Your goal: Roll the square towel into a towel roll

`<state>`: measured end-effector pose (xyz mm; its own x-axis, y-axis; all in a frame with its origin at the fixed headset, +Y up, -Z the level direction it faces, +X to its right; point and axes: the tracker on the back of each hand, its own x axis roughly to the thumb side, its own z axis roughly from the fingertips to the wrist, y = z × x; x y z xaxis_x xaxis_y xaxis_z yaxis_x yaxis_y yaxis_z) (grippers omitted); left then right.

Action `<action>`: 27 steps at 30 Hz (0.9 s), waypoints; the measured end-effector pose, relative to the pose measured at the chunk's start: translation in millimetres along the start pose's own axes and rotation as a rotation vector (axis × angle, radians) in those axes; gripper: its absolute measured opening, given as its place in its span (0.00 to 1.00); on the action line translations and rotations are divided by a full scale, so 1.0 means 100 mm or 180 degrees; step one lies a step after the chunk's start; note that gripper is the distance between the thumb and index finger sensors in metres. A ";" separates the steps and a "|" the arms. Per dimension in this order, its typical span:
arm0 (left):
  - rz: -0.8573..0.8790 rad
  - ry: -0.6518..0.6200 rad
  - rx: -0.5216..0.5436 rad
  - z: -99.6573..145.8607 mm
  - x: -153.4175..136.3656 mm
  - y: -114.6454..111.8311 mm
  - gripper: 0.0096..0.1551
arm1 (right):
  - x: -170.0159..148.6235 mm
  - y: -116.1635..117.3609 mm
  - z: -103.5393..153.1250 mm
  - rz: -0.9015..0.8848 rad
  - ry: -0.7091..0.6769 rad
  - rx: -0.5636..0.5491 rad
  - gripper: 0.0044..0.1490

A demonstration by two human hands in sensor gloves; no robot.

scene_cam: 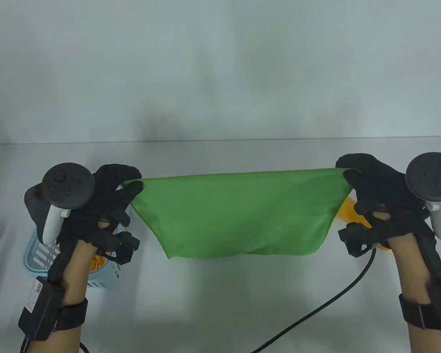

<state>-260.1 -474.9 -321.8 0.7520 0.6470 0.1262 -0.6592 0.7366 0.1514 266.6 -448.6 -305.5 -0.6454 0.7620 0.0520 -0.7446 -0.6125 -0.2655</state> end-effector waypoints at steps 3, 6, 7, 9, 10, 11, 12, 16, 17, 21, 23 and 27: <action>0.0116 -0.0184 0.0100 0.07 0.13 0.15 0.22 | 0.03 -0.12 0.08 -0.0121 -0.0043 -0.0004 0.23; 0.0104 -0.0330 0.0229 0.11 0.27 0.29 0.22 | 0.10 -0.25 0.10 -0.0260 -0.0091 -0.0078 0.23; 0.0088 -0.0361 0.0283 0.09 0.32 0.33 0.22 | 0.13 -0.29 0.08 -0.0291 -0.0107 -0.0103 0.23; 0.0034 -0.0351 0.0318 0.02 0.38 0.37 0.22 | 0.16 -0.32 0.02 -0.0282 -0.0090 -0.0146 0.23; -0.0015 -0.0316 0.0317 -0.04 0.39 0.36 0.22 | 0.16 -0.31 -0.04 -0.0235 -0.0051 -0.0180 0.23; -0.0087 -0.0246 0.0275 -0.14 0.38 0.33 0.22 | 0.15 -0.26 -0.11 -0.0146 0.0018 -0.0202 0.23; -0.0144 -0.0178 0.0224 -0.22 0.36 0.28 0.22 | 0.13 -0.19 -0.20 -0.0022 0.0105 -0.0217 0.23; -0.0412 0.0292 -0.0013 -0.61 0.12 -0.07 0.21 | -0.11 0.20 -0.55 0.0433 0.0496 -0.0209 0.23; -0.0455 0.0387 -0.0029 -0.67 0.07 -0.13 0.21 | -0.17 0.28 -0.61 0.0468 0.0576 -0.0212 0.23; -0.0382 0.0745 0.0053 -0.88 -0.09 -0.29 0.21 | -0.34 0.54 -0.87 0.0530 0.0971 -0.0289 0.23; -0.0220 0.0709 0.0164 -0.94 0.00 -0.21 0.21 | -0.29 0.51 -0.96 0.0239 0.1019 -0.0482 0.23; -0.0205 0.0407 0.0379 -0.96 0.30 0.08 0.21 | -0.09 0.30 -1.04 -0.0254 0.0880 -0.0728 0.23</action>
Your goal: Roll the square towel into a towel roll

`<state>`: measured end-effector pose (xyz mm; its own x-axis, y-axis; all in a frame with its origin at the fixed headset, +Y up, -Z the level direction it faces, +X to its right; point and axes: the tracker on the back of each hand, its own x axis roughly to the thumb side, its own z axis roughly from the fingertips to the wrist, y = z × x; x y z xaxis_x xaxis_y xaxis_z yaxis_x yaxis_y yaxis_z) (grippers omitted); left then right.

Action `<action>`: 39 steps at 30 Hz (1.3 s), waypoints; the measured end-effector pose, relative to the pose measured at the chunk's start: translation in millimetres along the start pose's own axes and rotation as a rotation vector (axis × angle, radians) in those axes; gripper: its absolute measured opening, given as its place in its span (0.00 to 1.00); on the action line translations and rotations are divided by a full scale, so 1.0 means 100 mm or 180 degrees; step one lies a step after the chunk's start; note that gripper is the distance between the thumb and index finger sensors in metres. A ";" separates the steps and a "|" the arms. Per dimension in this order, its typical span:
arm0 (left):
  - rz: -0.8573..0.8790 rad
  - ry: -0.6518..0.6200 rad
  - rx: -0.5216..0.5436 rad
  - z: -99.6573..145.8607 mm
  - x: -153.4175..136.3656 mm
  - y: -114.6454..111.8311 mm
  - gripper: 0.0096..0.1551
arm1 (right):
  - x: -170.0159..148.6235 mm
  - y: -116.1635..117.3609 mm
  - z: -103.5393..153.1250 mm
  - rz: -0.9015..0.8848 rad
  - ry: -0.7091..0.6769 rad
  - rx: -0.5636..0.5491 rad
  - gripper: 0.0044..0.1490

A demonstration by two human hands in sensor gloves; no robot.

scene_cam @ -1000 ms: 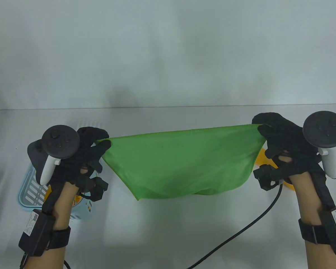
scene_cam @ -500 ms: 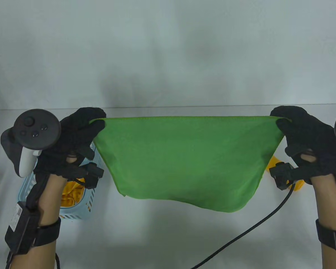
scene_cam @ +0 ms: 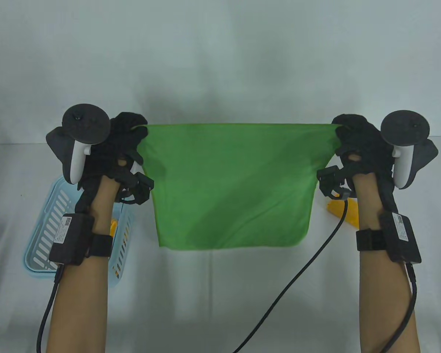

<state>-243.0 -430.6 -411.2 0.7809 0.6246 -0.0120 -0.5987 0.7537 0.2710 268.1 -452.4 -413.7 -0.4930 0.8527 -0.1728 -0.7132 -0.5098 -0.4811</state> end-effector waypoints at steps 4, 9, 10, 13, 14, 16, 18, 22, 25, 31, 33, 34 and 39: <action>-0.0165 -0.0050 -0.0167 0.06 0.06 0.01 0.21 | -0.01 -0.08 0.00 0.0025 -0.0036 0.0034 0.23; -0.0266 0.0142 -0.0361 0.17 -0.18 -0.39 0.21 | -0.33 0.09 0.10 0.0336 0.0065 0.0233 0.23; -0.0266 0.0154 -0.0406 0.19 -0.22 -0.45 0.21 | -0.40 0.11 0.12 0.0321 0.0074 0.0249 0.23; -0.0221 0.0213 -0.0490 0.28 -0.31 -0.55 0.21 | -0.54 0.13 0.17 0.0370 0.0125 0.0334 0.23; -0.0228 0.0219 -0.0520 0.30 -0.34 -0.57 0.21 | -0.59 0.14 0.18 0.0388 0.0137 0.0373 0.23; -0.0240 0.0260 -0.0571 0.37 -0.40 -0.65 0.21 | -0.71 0.18 0.23 0.0429 0.0155 0.0476 0.23; -0.0307 0.0267 -0.0654 0.44 -0.46 -0.74 0.21 | -0.83 0.21 0.28 0.0457 0.0159 0.0589 0.23; -0.0650 0.0149 -0.0881 0.66 -0.66 -0.95 0.21 | -1.16 0.27 0.42 0.0507 0.0150 0.0925 0.23; -0.0794 0.0044 -0.1129 0.83 -0.81 -1.07 0.21 | -1.38 0.27 0.54 0.0519 0.0126 0.1232 0.23; -0.0868 -0.0196 -0.1531 1.16 -0.95 -1.16 0.21 | -1.70 0.21 0.72 0.0537 0.0061 0.1846 0.23; -0.1009 -0.0339 -0.1670 1.28 -0.97 -1.19 0.21 | -1.80 0.19 0.81 0.0611 0.0039 0.2020 0.23; -0.1045 -0.0382 -0.1724 1.32 -0.99 -1.20 0.21 | -1.83 0.18 0.84 0.0644 0.0038 0.2063 0.23; -0.1148 -0.0545 -0.2084 1.54 -1.08 -1.27 0.21 | -2.02 0.14 1.05 0.0809 -0.0010 0.2346 0.23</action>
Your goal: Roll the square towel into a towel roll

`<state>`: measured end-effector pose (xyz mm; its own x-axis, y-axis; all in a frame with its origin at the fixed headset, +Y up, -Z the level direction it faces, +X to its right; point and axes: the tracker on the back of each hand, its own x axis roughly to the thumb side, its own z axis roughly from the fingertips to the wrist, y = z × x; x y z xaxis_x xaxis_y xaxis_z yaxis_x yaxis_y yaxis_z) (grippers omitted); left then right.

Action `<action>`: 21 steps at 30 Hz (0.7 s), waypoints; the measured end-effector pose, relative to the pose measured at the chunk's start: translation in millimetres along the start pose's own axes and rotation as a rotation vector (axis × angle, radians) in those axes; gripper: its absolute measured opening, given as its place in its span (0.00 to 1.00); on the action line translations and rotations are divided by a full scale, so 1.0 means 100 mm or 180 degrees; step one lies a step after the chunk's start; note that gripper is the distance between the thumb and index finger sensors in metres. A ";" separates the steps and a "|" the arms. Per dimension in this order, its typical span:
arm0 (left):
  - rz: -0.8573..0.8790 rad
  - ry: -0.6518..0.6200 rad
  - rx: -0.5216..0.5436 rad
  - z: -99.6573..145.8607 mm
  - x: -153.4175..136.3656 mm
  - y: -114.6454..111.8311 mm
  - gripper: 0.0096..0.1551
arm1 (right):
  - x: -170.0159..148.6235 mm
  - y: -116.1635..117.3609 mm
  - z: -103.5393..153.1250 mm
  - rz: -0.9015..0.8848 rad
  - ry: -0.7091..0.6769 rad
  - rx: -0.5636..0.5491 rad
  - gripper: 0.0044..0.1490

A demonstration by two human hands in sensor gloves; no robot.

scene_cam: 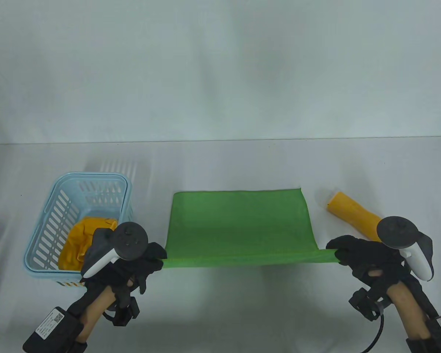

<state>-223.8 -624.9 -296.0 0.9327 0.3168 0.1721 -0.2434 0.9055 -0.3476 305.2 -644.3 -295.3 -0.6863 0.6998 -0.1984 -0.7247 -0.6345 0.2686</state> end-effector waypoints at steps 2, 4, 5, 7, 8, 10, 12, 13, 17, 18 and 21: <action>-0.0005 -0.0052 -0.0106 0.05 -0.01 -0.06 0.21 | -0.05 0.05 0.06 0.0052 -0.0006 0.0070 0.23; -0.0005 -0.0118 -0.0263 0.12 -0.02 -0.12 0.21 | -0.10 0.11 0.14 0.0118 -0.0038 0.0216 0.23; 0.0000 -0.0142 -0.0317 0.13 -0.02 -0.14 0.21 | -0.11 0.12 0.16 0.0129 -0.0035 0.0243 0.23; 0.0014 -0.0234 -0.0559 0.19 -0.01 -0.20 0.21 | -0.13 0.14 0.24 0.0146 -0.0065 0.0319 0.23; 0.0024 -0.0280 -0.0673 0.22 0.00 -0.23 0.21 | -0.13 0.14 0.28 0.0147 -0.0076 0.0341 0.23; 0.0020 -0.0343 -0.0860 0.26 0.01 -0.27 0.21 | -0.12 0.14 0.33 0.0131 -0.0115 0.0367 0.23; -0.0021 -0.0331 -0.0864 0.26 0.03 -0.28 0.21 | -0.11 0.13 0.35 0.0097 -0.0142 0.0346 0.23; -0.0043 -0.0301 -0.0831 0.25 0.03 -0.27 0.21 | -0.10 0.13 0.35 0.0102 -0.0141 0.0334 0.23; -0.0104 0.0040 -0.0482 0.12 0.02 -0.18 0.21 | -0.05 0.14 0.22 0.0191 -0.0108 0.0130 0.23; -0.0106 0.0098 -0.0417 0.10 0.02 -0.16 0.21 | -0.04 0.13 0.19 0.0199 -0.0103 0.0066 0.23; -0.0149 0.0318 -0.0161 -0.04 0.03 -0.06 0.21 | 0.03 0.11 0.05 0.0222 -0.0062 -0.0212 0.23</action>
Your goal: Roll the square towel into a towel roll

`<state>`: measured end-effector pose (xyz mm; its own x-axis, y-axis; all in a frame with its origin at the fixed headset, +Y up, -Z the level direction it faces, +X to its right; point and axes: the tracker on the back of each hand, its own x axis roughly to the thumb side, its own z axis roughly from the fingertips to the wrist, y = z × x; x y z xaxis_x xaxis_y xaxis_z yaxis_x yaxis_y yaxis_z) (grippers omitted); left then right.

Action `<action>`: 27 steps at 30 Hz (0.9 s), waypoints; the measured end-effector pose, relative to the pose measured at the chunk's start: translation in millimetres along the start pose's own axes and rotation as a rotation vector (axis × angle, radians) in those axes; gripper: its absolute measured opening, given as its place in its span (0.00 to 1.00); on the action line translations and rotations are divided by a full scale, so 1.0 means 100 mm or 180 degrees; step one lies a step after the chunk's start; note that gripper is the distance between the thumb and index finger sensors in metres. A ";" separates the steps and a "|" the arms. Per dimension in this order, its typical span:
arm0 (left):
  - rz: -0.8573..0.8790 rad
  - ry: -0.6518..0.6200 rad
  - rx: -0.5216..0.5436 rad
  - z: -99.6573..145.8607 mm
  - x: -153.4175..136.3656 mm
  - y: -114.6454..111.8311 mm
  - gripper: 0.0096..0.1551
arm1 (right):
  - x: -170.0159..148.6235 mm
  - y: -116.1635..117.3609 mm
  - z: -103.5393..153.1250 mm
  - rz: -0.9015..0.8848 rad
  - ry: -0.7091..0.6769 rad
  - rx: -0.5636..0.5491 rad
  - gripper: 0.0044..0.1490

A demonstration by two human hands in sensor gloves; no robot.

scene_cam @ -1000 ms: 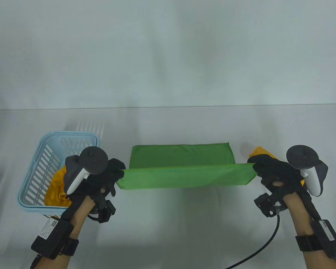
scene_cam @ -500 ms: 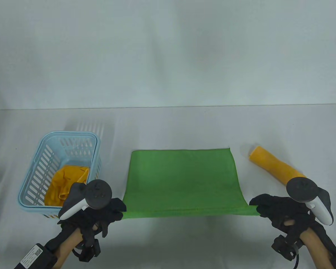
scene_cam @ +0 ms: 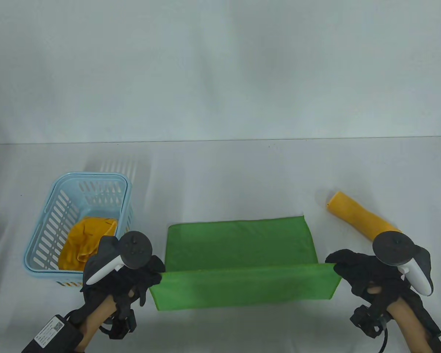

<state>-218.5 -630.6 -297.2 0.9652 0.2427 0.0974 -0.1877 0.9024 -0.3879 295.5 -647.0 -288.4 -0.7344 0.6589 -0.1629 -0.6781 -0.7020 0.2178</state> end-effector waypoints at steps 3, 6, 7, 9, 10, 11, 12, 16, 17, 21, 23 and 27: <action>-0.0058 0.0248 0.0184 -0.19 0.05 0.08 0.21 | 0.07 -0.02 -0.21 0.0075 0.0109 -0.0227 0.23; -0.0224 0.0474 0.0298 -0.39 0.09 0.12 0.22 | 0.11 0.00 -0.42 0.0116 0.0255 -0.0304 0.23; -0.0264 0.0537 0.0322 -0.46 0.11 0.13 0.22 | 0.11 0.01 -0.49 0.0130 0.0303 -0.0311 0.23; -0.0323 0.0645 0.0350 -0.58 0.13 0.14 0.22 | 0.13 0.03 -0.61 0.0152 0.0382 -0.0357 0.23; -0.0353 0.0705 0.0358 -0.66 0.15 0.14 0.22 | 0.13 0.04 -0.68 0.0167 0.0433 -0.0377 0.23; -0.0370 0.0737 0.0361 -0.70 0.16 0.14 0.22 | 0.13 0.04 -0.73 0.0174 0.0458 -0.0395 0.23; -0.0396 0.0788 0.0364 -0.77 0.17 0.13 0.22 | 0.14 0.05 -0.79 0.0181 0.0509 -0.0420 0.23; -0.0530 0.0990 0.0404 -1.04 0.21 0.10 0.22 | 0.14 0.09 -1.02 0.0212 0.0679 -0.0539 0.23; -0.0559 0.1048 0.0416 -1.11 0.21 0.09 0.22 | 0.14 0.11 -1.08 0.0224 0.0722 -0.0569 0.23; -0.0629 0.1262 0.0501 -1.33 0.21 0.01 0.22 | 0.15 0.19 -1.26 0.0322 0.0872 -0.0707 0.23; -0.0682 0.1374 0.0570 -1.44 0.20 -0.05 0.22 | 0.16 0.26 -1.36 0.0472 0.0960 -0.0835 0.23; -0.0744 0.1539 0.0637 -1.65 0.18 -0.20 0.22 | 0.17 0.43 -1.55 0.0837 0.1087 -0.1070 0.23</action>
<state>-167.7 -703.2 -438.8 0.9499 -0.1195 -0.2887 0.0554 0.9738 -0.2207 249.7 -708.1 -430.5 -0.8102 0.3637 -0.4598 -0.4013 -0.9158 -0.0173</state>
